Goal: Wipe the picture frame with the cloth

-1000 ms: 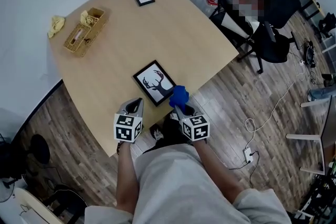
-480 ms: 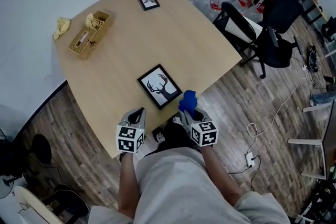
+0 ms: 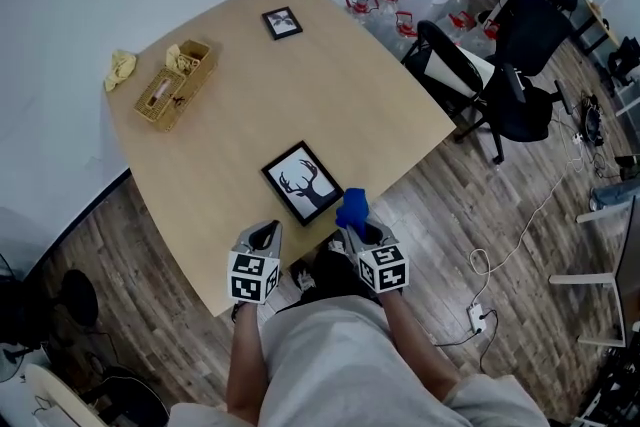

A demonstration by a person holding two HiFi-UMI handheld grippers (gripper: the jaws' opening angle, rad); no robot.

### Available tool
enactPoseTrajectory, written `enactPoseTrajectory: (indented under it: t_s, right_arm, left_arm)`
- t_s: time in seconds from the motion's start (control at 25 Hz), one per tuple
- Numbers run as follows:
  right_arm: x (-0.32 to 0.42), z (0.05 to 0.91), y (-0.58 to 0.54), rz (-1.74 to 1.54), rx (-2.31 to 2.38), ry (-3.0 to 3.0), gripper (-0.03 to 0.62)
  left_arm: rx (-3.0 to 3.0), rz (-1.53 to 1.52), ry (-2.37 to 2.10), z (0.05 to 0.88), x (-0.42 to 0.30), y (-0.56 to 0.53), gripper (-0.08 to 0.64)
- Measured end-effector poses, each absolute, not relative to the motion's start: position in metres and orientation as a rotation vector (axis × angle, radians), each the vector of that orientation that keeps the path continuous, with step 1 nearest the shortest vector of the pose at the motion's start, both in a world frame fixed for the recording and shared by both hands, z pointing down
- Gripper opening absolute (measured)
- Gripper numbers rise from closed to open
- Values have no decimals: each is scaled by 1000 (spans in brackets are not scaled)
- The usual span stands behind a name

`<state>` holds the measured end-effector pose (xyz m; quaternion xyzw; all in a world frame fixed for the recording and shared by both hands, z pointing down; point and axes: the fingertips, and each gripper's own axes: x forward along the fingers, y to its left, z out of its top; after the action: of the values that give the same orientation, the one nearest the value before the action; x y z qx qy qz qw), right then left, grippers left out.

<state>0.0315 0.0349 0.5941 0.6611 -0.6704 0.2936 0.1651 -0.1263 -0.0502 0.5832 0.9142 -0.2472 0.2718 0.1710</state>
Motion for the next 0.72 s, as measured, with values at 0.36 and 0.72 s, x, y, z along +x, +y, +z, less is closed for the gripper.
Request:
enactPoseTrajectory:
  t_s: [0.36,0.72]
  right_arm:
    - [30,583,38,757,1888,-1911,57]
    - [30,582,41,729,1908,-1915,57]
  left_arm:
    - [2596,765,-676,579,-121,-39,53]
    - [2599,765,-679,580,-121,-38,53]
